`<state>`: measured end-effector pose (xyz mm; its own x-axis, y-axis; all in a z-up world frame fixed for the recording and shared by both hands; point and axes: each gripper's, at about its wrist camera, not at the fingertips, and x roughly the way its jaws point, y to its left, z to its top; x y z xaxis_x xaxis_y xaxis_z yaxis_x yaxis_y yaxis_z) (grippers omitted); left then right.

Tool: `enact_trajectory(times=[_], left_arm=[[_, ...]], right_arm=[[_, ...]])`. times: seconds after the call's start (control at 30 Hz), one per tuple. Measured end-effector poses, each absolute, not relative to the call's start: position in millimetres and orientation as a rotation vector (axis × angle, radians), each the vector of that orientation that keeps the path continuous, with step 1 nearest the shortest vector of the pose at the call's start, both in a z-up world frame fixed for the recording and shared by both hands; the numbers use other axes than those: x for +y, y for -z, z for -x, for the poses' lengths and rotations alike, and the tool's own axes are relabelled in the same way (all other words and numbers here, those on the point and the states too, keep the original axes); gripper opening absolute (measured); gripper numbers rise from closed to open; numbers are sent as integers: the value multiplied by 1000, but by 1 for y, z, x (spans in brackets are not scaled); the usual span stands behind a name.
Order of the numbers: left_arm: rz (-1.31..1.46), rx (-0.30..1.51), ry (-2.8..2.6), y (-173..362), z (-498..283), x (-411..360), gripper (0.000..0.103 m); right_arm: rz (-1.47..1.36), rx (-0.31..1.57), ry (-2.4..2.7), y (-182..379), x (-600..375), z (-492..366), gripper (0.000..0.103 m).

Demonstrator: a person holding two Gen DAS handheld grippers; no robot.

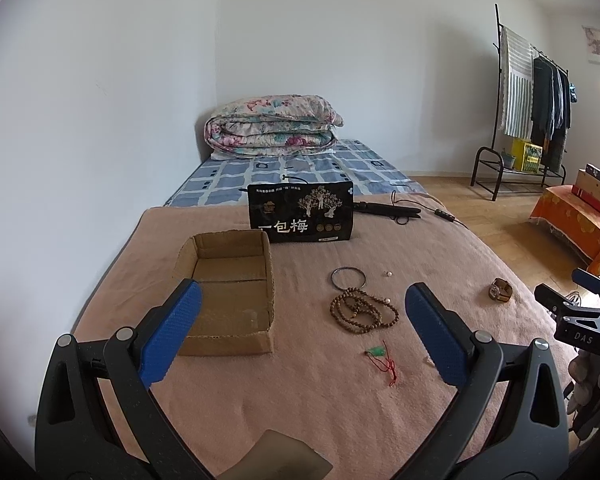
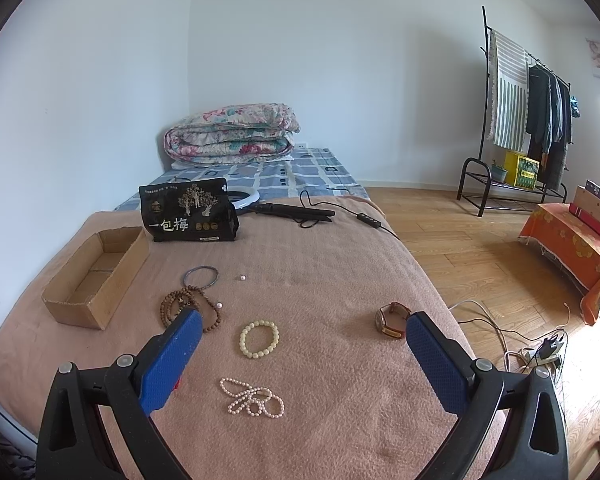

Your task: Organize jewelry

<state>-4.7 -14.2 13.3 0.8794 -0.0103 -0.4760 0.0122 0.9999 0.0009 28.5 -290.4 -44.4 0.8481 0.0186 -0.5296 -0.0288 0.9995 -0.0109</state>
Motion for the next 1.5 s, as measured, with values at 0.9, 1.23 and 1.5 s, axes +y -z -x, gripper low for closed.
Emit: enact_trajectory(times=[0.9,1.23,1.5], left_arm=[[-18,718,69,42,-65,-1,103],[36,834,156,68,-91,-11,88],[82,958,232,101,-139,-37,80]], right_arm=[[-28,623,23,59,-312,-74,103],[-87,691,-54,61,-304,-85,103],[-33,814,-157,87,-287,-101,100]])
